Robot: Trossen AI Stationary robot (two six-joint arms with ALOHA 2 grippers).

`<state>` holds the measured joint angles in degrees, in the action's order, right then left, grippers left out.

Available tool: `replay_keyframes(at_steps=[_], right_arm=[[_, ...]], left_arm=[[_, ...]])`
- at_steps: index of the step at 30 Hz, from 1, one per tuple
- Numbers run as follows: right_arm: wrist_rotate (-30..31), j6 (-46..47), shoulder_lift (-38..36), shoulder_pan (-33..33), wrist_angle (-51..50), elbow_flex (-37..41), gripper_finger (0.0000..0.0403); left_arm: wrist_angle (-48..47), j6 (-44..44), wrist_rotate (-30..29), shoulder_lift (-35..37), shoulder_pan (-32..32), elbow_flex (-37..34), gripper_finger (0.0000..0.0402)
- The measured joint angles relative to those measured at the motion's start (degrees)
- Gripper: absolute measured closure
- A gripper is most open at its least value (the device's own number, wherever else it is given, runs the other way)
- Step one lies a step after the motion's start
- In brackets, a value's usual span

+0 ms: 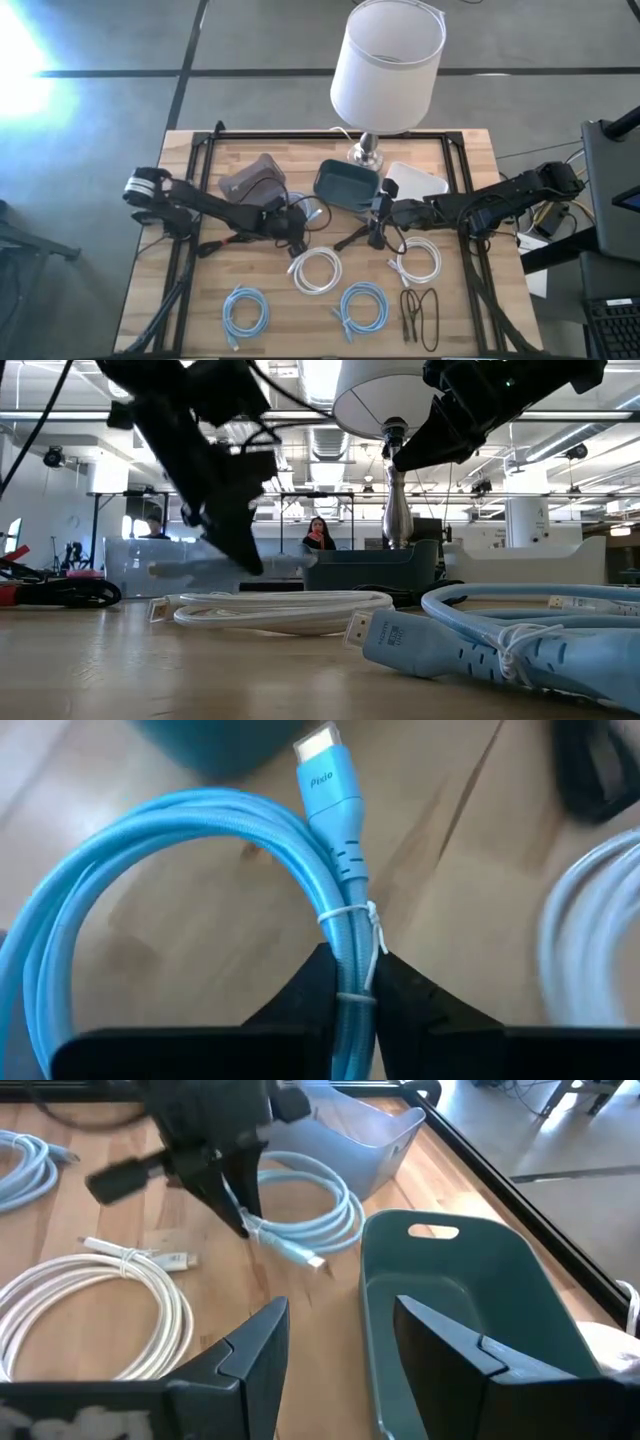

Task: Pick & Place USB Port
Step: Put the top left blue HDMI cable into the black bin

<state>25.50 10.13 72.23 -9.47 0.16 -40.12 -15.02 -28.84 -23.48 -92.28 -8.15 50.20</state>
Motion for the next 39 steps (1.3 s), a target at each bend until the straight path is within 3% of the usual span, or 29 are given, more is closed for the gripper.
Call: replay_keyframes(at_steps=[6, 14, 19, 30, 39], right_arm=[[0.0, 0.0, 0.0, 0.0, 0.0, 0.0, 0.0227], [0.0, 0.0, 0.0, 0.0, -0.2, 0.0, 0.0227], [0.0, 0.0, 0.0, 0.0, -0.2, 0.0, 0.0227], [0.0, 0.7, 0.0, 0.0, -0.2, 0.0, 0.0227], [0.0, 0.4, 0.0, 0.0, -0.3, 0.0, 0.0227]], left_arm=[[-3.3, 2.3, -3.0, 6.0, -0.8, 2.3, 0.0351], [-17.7, 3.1, -19.1, 15.3, -1.1, 3.4, 0.0349], [-25.5, -0.3, -24.2, 18.9, 0.3, 3.3, 0.0348], [-27.0, -2.1, -24.5, 18.5, 7.3, -3.5, 0.0347], [-26.5, -2.8, -15.0, 18.2, 11.6, -7.0, 0.0346]])
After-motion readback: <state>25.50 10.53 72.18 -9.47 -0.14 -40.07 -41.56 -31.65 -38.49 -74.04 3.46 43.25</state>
